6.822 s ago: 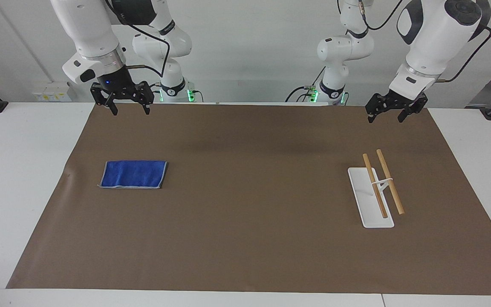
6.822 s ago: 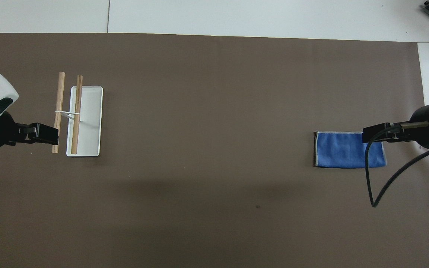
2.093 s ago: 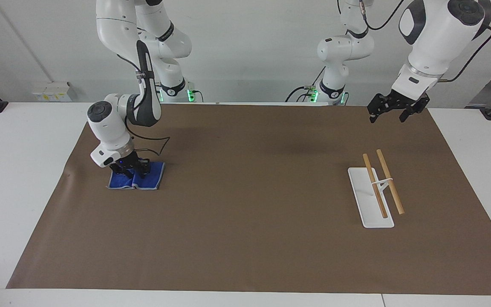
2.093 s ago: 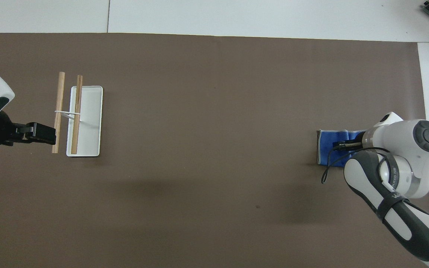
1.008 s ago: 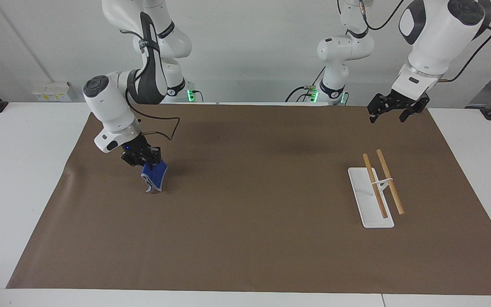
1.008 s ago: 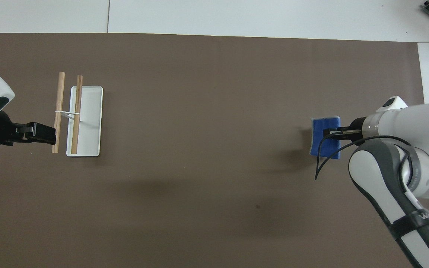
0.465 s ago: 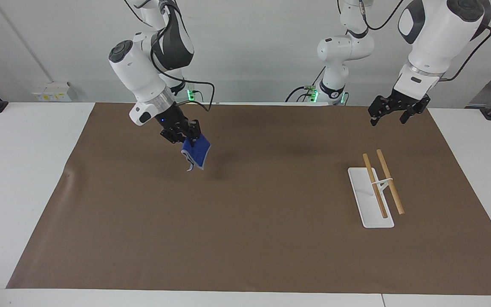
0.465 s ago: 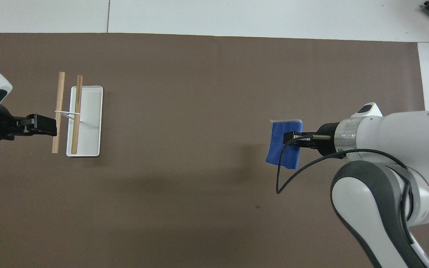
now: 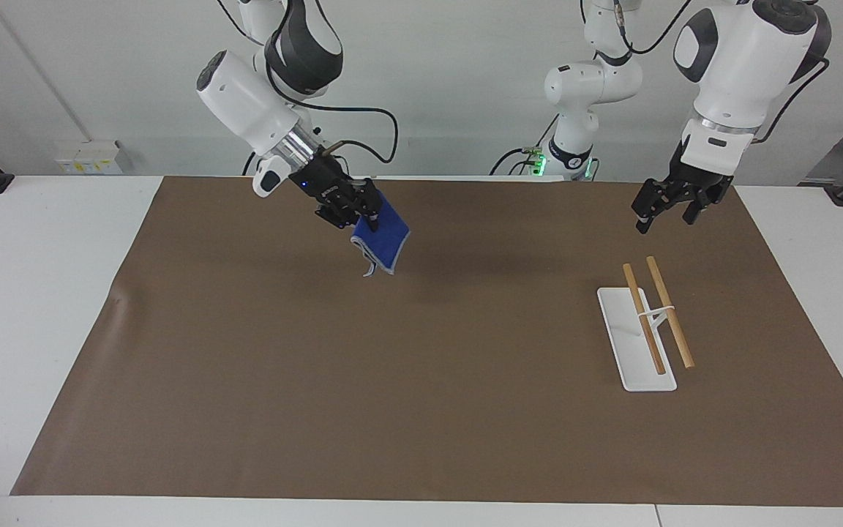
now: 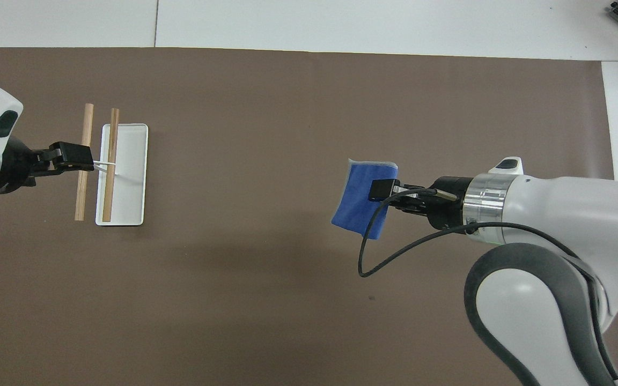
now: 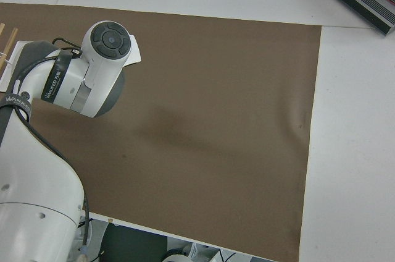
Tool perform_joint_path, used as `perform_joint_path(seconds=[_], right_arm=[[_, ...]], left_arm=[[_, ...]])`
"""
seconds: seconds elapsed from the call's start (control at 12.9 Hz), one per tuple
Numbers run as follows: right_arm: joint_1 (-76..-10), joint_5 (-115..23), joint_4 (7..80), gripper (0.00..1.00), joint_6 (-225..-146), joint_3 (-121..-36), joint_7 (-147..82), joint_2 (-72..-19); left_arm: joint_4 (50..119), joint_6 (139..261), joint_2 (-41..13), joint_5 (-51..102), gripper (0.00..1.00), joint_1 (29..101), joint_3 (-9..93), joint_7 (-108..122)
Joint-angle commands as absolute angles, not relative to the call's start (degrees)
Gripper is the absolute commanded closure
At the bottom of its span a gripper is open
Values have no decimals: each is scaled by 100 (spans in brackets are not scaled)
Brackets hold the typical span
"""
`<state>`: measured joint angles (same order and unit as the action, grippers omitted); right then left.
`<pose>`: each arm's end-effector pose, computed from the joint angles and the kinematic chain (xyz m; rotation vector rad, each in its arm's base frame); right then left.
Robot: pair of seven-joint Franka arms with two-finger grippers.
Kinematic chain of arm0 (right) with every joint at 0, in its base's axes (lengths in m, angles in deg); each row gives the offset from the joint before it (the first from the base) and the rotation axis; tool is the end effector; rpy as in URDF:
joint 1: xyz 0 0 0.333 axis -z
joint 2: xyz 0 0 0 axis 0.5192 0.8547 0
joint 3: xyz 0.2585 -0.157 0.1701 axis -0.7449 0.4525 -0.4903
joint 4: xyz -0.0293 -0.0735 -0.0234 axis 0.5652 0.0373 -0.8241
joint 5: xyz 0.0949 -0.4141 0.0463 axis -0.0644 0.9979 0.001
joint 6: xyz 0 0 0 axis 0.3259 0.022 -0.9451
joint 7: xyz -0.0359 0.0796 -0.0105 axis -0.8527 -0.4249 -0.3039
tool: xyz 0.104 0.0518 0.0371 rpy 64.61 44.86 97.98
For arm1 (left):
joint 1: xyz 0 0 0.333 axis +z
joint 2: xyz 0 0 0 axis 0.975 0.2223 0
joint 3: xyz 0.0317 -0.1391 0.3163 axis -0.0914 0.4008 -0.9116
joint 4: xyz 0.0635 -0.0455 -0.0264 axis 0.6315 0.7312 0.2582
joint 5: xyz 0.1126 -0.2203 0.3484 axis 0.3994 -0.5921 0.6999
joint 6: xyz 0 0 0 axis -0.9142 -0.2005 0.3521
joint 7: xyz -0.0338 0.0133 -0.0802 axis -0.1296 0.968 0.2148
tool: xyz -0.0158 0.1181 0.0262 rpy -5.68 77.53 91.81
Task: Right arm passes towel to left arm to hang
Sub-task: 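Carry the towel toward center with the right gripper while the left gripper approaches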
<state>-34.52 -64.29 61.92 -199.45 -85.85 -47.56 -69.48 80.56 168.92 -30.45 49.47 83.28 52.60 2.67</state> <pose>0.5351 0.2076 0.5174 -2.3848 0.3386 -0.1791 0.5717 -0.0840 0.5963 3.0845 0.3350 0.2244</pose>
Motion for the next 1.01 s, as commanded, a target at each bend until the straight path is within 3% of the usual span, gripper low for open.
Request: perform_joint_path(seconds=[0.0,0.39,0.93], right_arm=[[-3890,-6833,6193,100,-20497,-8604,-5379,-6917],[-4673,-6843,5920,100,-21657,-8604,-6620,-6539],[-4806,-6825,5613,100,-21650,-8604,-7148,-6328]], left_arm=[[8361,17319,-3236,4827,0,8243,5209,-142],[8616,18084,-3245,4336,0,8199,5209,-950],[8843,18567,-3367,4264,0,7224,5217,-3322]])
